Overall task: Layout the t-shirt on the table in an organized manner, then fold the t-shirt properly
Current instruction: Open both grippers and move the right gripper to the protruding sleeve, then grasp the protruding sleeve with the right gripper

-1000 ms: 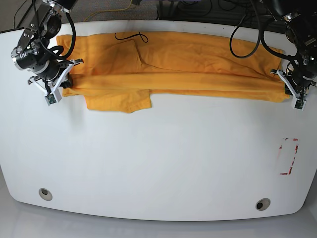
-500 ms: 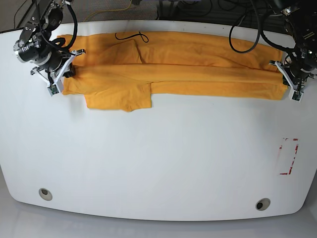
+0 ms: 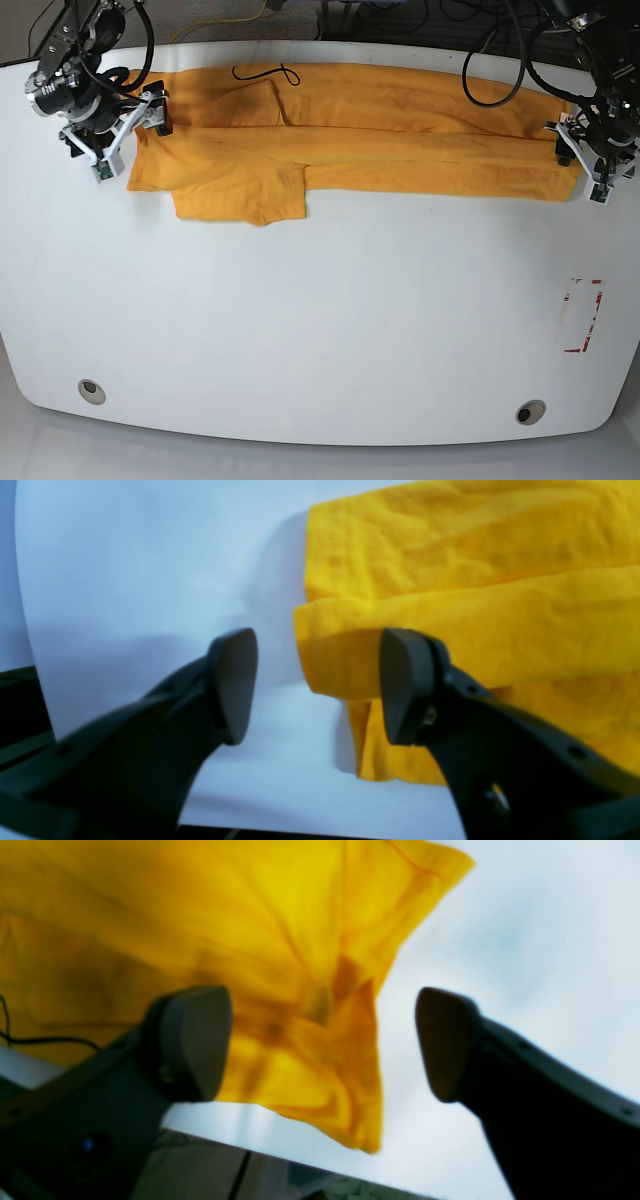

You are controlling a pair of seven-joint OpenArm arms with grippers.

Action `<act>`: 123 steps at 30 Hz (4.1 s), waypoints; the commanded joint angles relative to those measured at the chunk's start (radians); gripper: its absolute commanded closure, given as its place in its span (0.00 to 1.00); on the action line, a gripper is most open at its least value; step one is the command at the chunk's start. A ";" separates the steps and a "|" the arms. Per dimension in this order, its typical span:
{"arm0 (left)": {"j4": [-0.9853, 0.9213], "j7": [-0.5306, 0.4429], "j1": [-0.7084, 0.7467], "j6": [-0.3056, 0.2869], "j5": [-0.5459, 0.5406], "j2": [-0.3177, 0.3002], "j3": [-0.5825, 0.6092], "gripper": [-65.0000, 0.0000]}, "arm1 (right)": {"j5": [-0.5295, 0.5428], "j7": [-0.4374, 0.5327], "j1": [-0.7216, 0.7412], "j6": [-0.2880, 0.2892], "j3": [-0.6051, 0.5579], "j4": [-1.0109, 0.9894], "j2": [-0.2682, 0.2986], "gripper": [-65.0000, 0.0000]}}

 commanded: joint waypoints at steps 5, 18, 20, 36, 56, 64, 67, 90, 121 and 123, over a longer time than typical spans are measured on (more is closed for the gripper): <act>0.025 -0.014 -0.019 0.006 -0.009 -0.035 -0.007 0.44 | -0.001 0.015 0.030 -0.001 0.054 0.023 0.020 0.10; 0.065 -0.014 -0.095 0.006 -0.008 -0.040 -0.009 0.44 | -0.053 0.038 0.265 -0.001 -0.056 -0.092 -0.035 0.10; 0.065 -0.014 -0.108 0.006 -0.006 -0.040 -0.009 0.44 | -0.082 0.058 0.302 -0.001 -0.082 -0.149 -0.046 0.10; 0.069 -0.014 -0.135 0.006 -0.003 -0.043 -0.009 0.44 | -0.136 0.188 0.393 -0.001 -0.156 -0.456 -0.051 0.10; 0.065 -0.014 -0.138 0.006 -0.002 -0.043 -0.009 0.44 | -0.143 0.232 0.393 -0.001 -0.239 -0.460 -0.116 0.17; 0.063 -0.014 -0.138 0.006 -0.002 -0.043 -0.009 0.44 | -0.134 0.232 0.393 -0.001 -0.240 -0.460 -0.116 0.84; 0.063 -0.014 -0.138 0.006 -0.002 -0.043 -0.009 0.44 | -0.134 0.229 0.393 -0.001 -0.240 -0.460 -0.116 0.92; 0.062 -0.014 -0.137 0.006 0.000 -0.043 -0.004 0.44 | 0.375 0.108 0.293 -0.001 -0.240 -0.347 -0.040 0.91; 0.060 -0.014 -0.112 0.006 0.001 -0.040 -0.003 0.44 | 0.641 0.045 -0.022 -0.001 -0.223 -0.095 0.109 0.76; 0.060 -0.014 -0.112 0.006 0.001 -0.038 -0.003 0.44 | 0.585 0.065 0.000 -0.001 -0.216 -0.098 0.106 0.64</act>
